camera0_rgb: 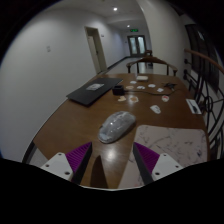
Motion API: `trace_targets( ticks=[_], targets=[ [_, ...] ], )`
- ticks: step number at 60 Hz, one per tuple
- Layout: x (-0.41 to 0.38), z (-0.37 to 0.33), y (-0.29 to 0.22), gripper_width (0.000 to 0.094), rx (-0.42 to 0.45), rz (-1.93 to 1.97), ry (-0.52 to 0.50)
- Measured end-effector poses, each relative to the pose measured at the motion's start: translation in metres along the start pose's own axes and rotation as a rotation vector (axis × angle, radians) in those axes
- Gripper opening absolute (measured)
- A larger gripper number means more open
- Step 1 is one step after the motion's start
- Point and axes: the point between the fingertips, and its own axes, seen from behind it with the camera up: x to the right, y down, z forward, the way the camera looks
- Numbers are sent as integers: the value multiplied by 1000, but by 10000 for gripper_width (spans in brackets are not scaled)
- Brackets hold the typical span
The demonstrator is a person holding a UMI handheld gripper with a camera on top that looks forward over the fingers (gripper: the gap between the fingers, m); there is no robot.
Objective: Arrange mouse
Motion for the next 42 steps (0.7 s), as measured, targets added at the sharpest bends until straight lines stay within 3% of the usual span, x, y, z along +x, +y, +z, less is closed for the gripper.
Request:
trace_targets(
  ticks=[24,26,30,38,42],
  targets=[
    [37,-5,-20,838,-27,-92,124],
    [42,-2,-21,773,-23,-114,162],
    [41,-2,-20,505,-19,-99,170],
    [37,-33,-7,373,-30,-105,102],
    [34,-69,-19,352,54,-109,64]
  ],
)
